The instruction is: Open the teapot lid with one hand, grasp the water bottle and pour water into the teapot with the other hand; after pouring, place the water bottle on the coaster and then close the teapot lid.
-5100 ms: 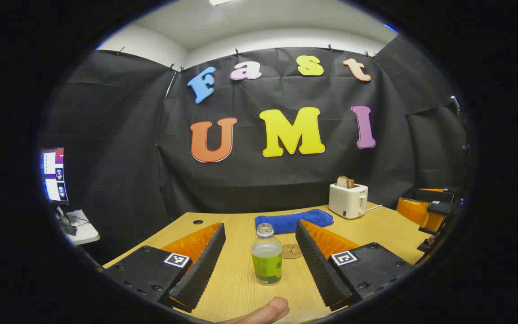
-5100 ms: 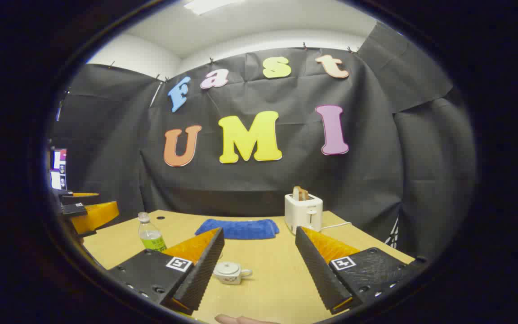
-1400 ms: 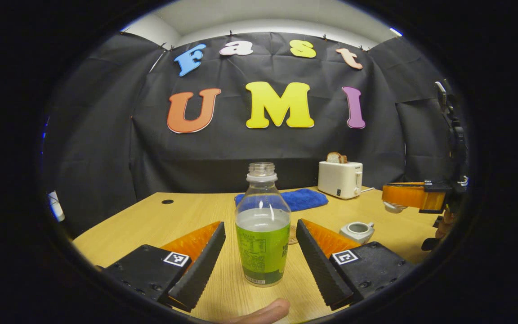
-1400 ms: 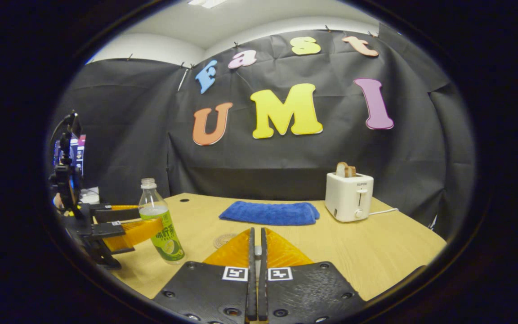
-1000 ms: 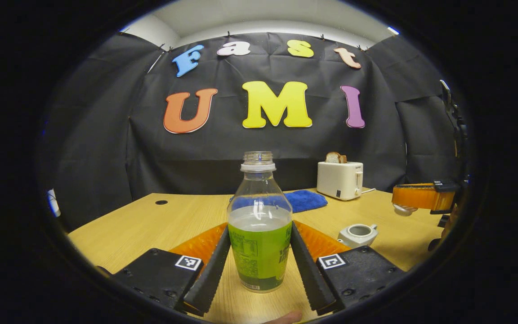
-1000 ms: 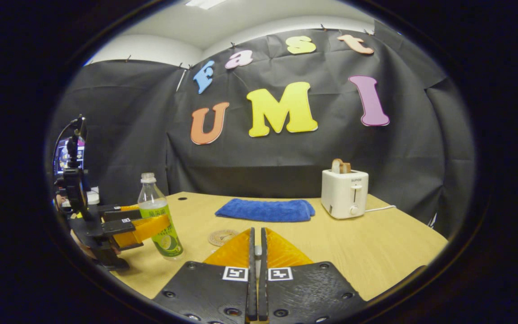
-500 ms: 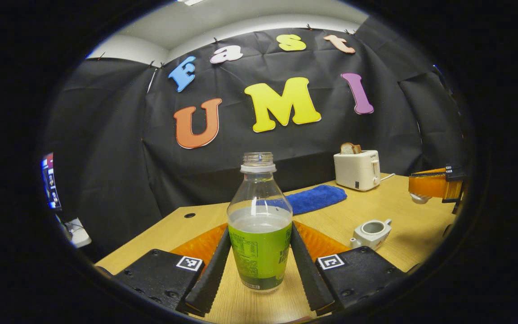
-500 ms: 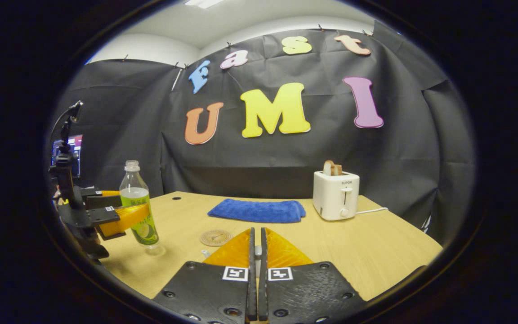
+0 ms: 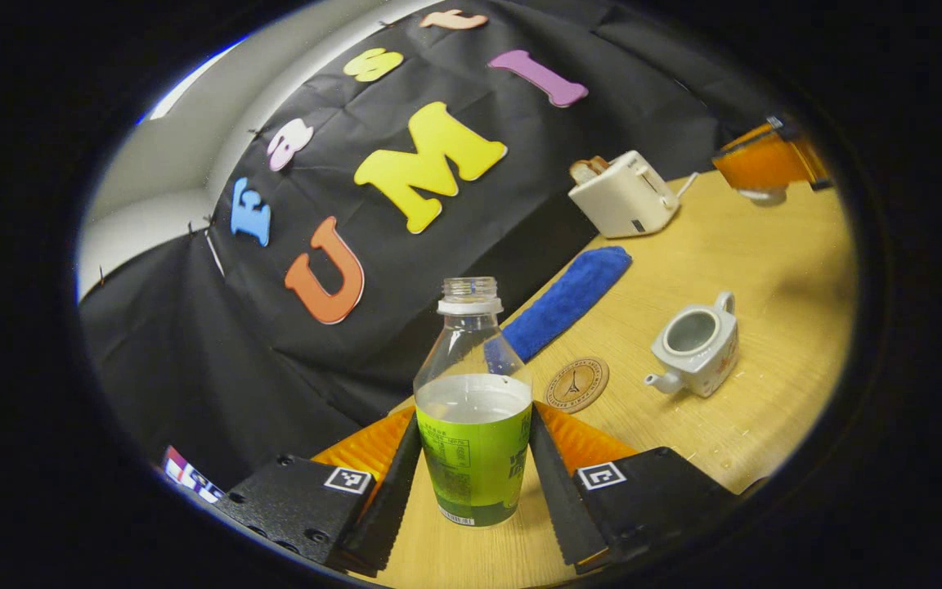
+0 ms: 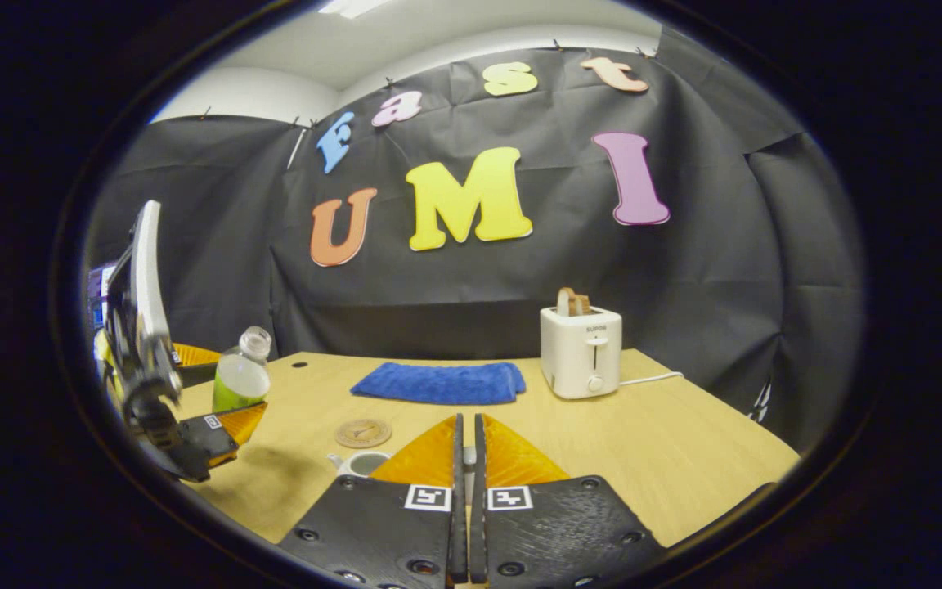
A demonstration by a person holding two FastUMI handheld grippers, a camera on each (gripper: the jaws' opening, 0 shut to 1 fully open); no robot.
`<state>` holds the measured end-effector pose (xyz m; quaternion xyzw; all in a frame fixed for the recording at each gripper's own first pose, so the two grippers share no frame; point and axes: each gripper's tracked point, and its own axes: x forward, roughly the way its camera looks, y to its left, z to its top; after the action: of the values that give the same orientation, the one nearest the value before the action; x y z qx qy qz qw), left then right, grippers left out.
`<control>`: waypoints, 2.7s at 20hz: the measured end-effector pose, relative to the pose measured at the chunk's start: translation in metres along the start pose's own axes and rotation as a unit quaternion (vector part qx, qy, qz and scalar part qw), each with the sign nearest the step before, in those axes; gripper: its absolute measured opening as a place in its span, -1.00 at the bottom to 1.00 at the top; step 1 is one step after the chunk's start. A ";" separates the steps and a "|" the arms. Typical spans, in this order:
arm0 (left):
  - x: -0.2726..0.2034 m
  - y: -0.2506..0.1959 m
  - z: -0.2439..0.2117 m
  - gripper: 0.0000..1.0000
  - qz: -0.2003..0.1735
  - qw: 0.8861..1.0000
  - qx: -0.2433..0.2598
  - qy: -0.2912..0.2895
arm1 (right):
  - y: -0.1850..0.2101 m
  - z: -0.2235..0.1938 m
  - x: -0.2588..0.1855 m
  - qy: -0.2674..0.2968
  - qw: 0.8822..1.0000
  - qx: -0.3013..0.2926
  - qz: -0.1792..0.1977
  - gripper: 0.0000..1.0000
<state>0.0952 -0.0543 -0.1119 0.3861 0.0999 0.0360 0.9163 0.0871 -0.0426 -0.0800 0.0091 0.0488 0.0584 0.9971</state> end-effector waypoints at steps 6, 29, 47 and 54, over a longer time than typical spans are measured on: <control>-0.002 -0.016 0.011 0.52 -0.011 0.986 0.167 0.008 | -0.034 0.002 -0.002 -0.004 0.999 -0.006 -0.044 -0.97; 0.019 -0.012 0.056 0.51 0.012 0.824 0.566 0.012 | -0.054 0.021 -0.015 -0.019 0.998 0.007 -0.061 -0.97; 0.022 -0.015 0.058 0.51 0.006 0.816 0.578 0.020 | -0.055 0.015 -0.014 -0.008 0.998 0.011 -0.063 -0.96; 0.024 -0.013 0.057 0.51 0.003 0.809 0.586 0.031 | -0.055 0.017 -0.015 -0.008 0.998 0.001 -0.068 -0.97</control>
<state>0.1310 -0.1000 -0.0857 0.8490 0.1291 -0.0150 0.5122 0.0807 -0.0989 -0.0628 0.0068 0.0415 -0.0097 0.9991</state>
